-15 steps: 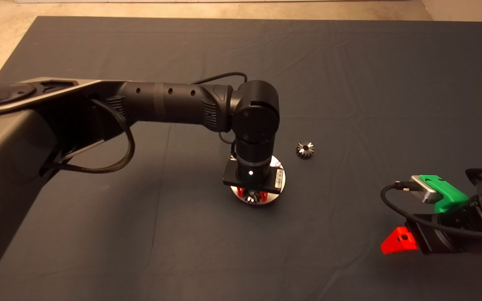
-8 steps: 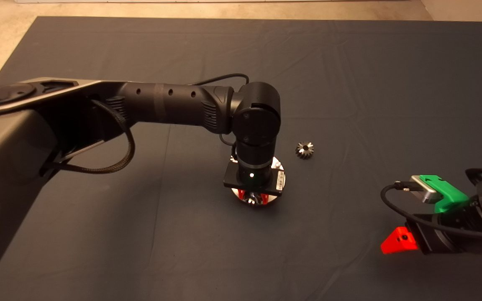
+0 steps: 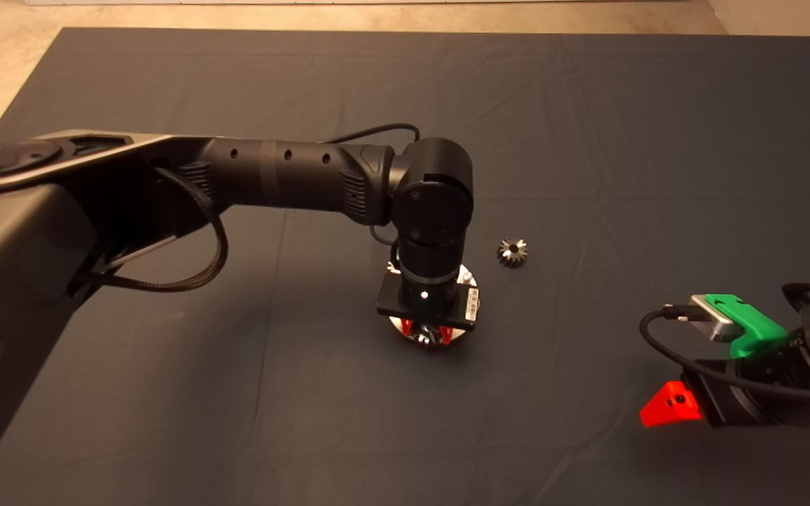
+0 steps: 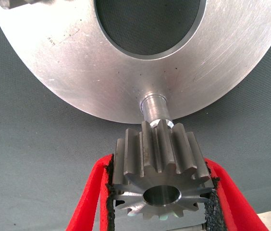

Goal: Install three planetary gears onto the carrier pins

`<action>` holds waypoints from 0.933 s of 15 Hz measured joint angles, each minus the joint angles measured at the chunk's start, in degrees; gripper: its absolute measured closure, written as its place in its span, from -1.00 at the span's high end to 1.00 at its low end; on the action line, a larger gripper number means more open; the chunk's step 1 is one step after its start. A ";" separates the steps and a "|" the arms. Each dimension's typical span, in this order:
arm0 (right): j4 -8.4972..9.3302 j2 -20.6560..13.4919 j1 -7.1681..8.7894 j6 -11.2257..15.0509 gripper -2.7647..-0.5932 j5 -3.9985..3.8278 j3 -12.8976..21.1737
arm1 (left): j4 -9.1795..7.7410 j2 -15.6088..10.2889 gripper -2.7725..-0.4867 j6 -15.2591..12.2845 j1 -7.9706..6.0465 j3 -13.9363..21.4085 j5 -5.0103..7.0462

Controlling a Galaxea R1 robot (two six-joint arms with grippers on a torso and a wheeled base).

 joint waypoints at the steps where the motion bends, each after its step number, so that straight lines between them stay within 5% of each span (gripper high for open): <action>1: 0.00 0.00 0.00 0.00 0.99 0.00 0.00 | 0.00 0.00 -0.67 0.09 0.00 0.00 0.00; 6: -0.01 0.00 0.00 0.00 0.99 0.00 0.00 | -0.02 0.12 -0.67 1.11 -0.48 0.21 0.01; 10: 0.00 0.00 0.00 0.00 0.99 0.00 0.00 | -0.44 0.13 -0.67 1.17 -3.50 1.23 -0.05; 14: 0.00 0.00 0.00 0.00 0.99 0.00 0.00 | -1.13 0.13 -0.67 1.30 -3.50 1.82 -0.02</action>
